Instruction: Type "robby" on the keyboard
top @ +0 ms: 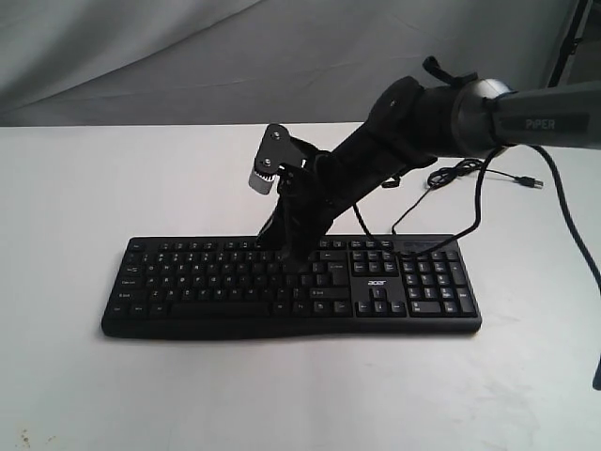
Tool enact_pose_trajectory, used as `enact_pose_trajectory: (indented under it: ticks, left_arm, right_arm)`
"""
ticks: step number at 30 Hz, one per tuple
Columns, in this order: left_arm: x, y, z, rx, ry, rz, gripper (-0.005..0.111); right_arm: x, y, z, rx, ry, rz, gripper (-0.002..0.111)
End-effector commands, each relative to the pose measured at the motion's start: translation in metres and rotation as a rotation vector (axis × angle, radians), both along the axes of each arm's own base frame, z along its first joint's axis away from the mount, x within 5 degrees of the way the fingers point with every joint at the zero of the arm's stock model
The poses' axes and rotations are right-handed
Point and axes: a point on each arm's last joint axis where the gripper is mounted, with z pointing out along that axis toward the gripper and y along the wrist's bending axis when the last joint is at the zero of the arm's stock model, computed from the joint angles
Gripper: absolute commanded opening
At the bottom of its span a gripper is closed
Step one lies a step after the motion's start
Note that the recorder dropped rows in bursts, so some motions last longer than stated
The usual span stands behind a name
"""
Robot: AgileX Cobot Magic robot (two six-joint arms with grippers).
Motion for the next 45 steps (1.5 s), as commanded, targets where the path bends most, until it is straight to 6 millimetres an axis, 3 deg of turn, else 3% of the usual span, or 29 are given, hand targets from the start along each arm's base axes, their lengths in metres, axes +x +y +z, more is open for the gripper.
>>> enact_pose_trajectory:
  ticks: [1,8,45]
  left_arm:
    - [0.0,0.0,-0.001,0.001,-0.005,-0.006,0.0]
    - [0.0,0.0,-0.001,0.001,-0.005,-0.006,0.0]
    - [0.0,0.0,-0.001,0.001,-0.005,-0.006,0.0]
  right_arm:
    - [-0.003,0.001,0.003,0.016,0.001,0.015,0.0]
    - [-0.002,0.002,-0.018,0.007,0.048,0.007,0.0]
    - [0.0,0.002,-0.026,0.0,0.048,-0.004,0.0]
